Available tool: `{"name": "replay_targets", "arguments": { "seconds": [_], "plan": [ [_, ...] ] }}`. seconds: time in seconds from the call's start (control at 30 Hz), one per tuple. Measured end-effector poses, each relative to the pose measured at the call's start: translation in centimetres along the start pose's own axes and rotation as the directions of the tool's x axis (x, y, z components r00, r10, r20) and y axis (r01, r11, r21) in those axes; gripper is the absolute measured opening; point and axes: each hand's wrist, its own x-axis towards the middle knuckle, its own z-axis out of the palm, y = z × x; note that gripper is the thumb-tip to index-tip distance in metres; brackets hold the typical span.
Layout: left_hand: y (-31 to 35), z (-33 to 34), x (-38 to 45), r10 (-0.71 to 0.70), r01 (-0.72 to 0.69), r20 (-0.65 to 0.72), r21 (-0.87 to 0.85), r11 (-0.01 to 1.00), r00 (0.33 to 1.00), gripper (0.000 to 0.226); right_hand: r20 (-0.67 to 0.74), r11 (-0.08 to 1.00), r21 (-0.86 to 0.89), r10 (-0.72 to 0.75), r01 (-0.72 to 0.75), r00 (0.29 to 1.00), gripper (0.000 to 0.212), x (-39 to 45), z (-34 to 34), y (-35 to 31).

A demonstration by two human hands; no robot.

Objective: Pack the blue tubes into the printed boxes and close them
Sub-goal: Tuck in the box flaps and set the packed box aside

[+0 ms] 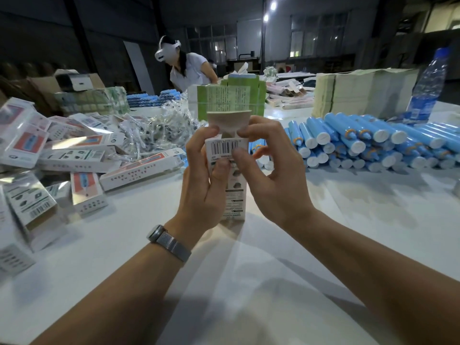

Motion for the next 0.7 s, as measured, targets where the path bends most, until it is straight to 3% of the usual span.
{"name": "replay_targets", "arguments": {
  "seconds": [0.13, 0.23, 0.43, 0.7],
  "plan": [
    [0.15, 0.31, -0.01, 0.0, 0.0, 0.014, -0.004, 1.0, 1.0, 0.036, -0.026, 0.996, 0.067, 0.059, -0.057, 0.998, 0.045, 0.44, -0.32, -0.25],
    [-0.03, 0.34, -0.05, -0.011, 0.011, 0.025, 0.0, 1.0, 1.0, 0.038, -0.015, 1.0, -0.004, 0.028, -0.028, 1.0, 0.054, 0.46, -0.55, -0.07],
    [-0.41, 0.4, -0.15, -0.037, 0.037, 0.011, -0.001, 0.999, 0.999, 0.039, -0.003, 0.993, -0.109, -0.036, 0.035, 0.999, 0.023, 0.6, -0.82, 0.25],
    [0.3, 0.32, 0.15, -0.078, 0.075, -0.02, -0.103, 0.992, 0.997, 0.055, -0.016, 0.995, -0.103, 0.003, -0.004, 1.0, 0.014, 0.47, -0.79, 0.68]
  ]
}}
